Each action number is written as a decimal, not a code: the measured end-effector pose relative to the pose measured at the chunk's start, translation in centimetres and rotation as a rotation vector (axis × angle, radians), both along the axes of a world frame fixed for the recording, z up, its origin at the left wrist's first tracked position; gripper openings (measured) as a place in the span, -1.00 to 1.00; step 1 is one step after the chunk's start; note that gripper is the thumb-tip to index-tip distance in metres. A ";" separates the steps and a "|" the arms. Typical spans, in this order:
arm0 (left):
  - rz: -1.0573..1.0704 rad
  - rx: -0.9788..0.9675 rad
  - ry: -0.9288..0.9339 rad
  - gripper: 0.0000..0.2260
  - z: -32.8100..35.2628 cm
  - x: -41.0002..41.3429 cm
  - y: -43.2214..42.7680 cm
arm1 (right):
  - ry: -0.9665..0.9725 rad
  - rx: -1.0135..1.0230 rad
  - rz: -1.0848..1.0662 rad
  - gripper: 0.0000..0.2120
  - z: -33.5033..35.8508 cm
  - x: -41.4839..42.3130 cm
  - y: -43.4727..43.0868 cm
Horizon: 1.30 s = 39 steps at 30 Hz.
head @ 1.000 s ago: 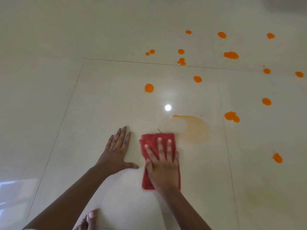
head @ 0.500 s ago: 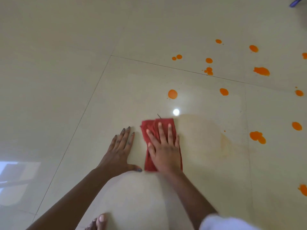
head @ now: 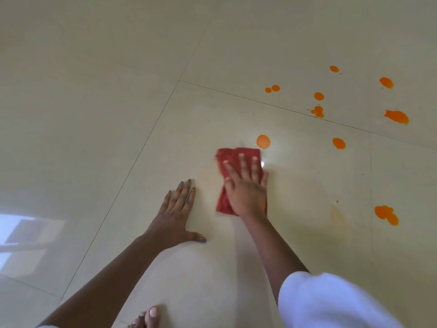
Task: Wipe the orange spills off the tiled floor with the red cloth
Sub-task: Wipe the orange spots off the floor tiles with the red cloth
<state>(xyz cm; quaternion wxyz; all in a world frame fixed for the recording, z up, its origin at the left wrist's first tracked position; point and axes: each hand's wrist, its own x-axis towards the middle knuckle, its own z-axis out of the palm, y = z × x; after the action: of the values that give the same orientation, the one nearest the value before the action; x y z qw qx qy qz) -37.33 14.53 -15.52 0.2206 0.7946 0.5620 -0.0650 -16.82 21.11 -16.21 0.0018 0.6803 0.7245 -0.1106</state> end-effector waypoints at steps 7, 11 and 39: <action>-0.044 0.018 -0.050 0.13 0.5 0.7 0.3 | 0.044 0.080 0.096 -0.51 0.4 -2.6 -8.2; -0.082 0.018 -0.055 0.12 0.5 2.5 0.8 | -0.057 0.033 -0.017 -0.47 0.2 2.1 -1.7; -0.249 0.058 0.005 0.19 0.0 10.9 2.0 | -0.054 0.022 -0.532 -0.51 -0.2 16.4 -6.8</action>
<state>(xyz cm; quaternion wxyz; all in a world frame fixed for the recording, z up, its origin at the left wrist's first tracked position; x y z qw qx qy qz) -26.39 16.55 -15.50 0.1864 0.8640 0.4611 -0.0778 -0.45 14.33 -16.43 -0.0155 0.8496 0.5210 -0.0813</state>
